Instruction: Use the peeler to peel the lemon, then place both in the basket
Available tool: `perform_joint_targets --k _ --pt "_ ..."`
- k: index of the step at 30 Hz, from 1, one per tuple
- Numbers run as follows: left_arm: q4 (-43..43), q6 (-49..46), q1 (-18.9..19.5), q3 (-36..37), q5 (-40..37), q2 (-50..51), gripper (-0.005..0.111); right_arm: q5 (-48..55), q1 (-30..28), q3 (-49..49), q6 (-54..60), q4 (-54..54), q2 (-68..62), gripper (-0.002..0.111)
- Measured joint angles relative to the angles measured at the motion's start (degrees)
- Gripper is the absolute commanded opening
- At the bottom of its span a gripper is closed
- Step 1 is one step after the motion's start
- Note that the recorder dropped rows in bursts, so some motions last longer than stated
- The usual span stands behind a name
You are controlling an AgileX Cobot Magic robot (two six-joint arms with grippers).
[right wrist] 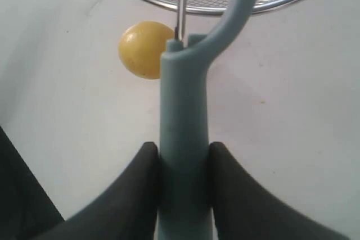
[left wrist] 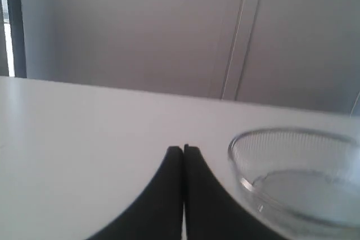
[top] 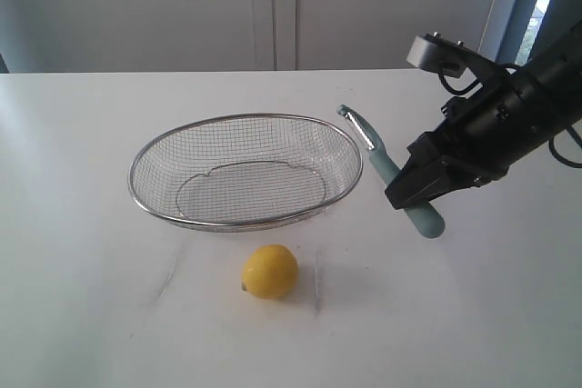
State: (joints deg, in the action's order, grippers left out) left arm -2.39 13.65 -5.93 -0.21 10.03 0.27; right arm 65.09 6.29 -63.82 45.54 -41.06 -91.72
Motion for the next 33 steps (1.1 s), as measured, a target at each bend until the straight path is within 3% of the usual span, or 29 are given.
perform_joint_targets --k 6,15,26,33 --pt "-0.34 11.67 0.0 0.0 11.4 -0.09 0.0 0.0 0.0 0.0 0.0 0.0 0.0 0.0" --pt "-1.93 12.99 0.0 -0.11 30.87 -0.13 0.0 0.09 0.0 0.0 0.0 0.0 0.0 0.0" --pt "-3.21 3.83 0.0 -11.97 27.36 -0.22 0.0 -1.29 0.0 0.0 0.0 -1.29 0.0 0.0" --pt "-3.21 2.97 0.0 -18.21 24.06 0.54 0.0 -1.27 0.0 0.0 0.0 -1.6 0.0 0.0"
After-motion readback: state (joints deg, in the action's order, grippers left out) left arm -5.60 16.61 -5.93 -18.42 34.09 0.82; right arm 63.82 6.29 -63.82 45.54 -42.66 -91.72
